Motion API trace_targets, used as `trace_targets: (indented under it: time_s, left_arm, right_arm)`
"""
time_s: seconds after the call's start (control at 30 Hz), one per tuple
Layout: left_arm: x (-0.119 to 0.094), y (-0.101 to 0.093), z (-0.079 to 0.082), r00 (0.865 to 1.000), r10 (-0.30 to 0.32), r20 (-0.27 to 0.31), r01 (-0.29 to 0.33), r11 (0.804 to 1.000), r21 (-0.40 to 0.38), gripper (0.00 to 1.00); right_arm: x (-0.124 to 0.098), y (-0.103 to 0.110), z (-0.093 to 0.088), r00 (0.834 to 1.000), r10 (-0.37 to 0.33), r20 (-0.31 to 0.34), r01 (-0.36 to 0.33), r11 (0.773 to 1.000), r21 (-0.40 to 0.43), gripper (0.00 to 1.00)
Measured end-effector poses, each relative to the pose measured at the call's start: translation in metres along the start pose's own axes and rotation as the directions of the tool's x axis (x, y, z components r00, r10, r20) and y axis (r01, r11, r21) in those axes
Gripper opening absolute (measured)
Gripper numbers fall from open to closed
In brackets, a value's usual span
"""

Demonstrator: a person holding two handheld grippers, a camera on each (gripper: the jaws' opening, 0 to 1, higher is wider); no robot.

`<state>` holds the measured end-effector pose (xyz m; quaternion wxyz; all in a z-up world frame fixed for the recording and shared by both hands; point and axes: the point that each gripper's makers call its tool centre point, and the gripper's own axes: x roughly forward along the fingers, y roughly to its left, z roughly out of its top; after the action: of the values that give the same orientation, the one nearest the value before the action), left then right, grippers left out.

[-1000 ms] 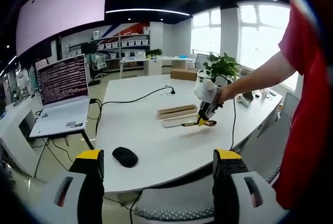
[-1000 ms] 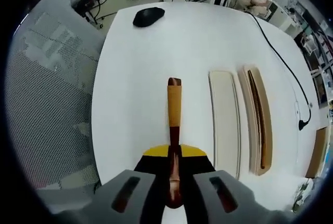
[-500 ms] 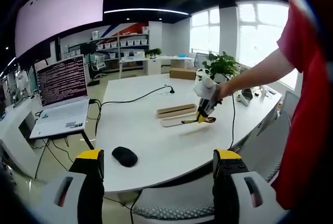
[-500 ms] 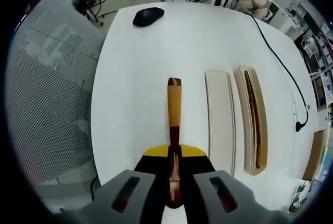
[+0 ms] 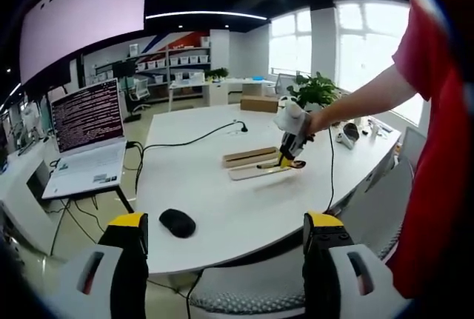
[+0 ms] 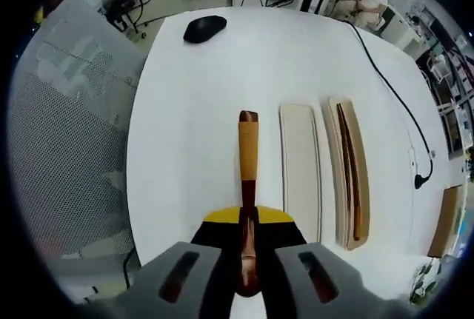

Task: Arrange the utensils inside the cutlery case until each visible utensil rests in its matching compartment.

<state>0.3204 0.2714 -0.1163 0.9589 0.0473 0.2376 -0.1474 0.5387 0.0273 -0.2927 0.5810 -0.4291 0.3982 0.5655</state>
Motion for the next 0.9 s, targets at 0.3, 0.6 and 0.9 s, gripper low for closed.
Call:
trace_targets:
  time_s: [0.3,0.6,0.9]
  left_arm:
    - [0.0,-0.002,-0.003,1.0,0.0,-0.009,0.0,1.0,0.0,0.88]
    - [0.001,-0.002,-0.009,1.0,0.003,-0.024,-0.003,1.0,-0.004,0.88]
    - [0.001,-0.002,-0.005,1.0,0.01,-0.013,-0.01,1.0,-0.007,0.89]
  right_arm:
    - [0.001,-0.003,-0.004,1.0,-0.001,-0.024,0.0,1.0,-0.02,0.01]
    - [0.001,0.002,-0.002,0.999,0.03,0.011,-0.03,0.999,-0.016,0.01]
    - [-0.003,-0.009,-0.007,0.999,0.029,-0.017,-0.03,0.999,-0.041,0.01]
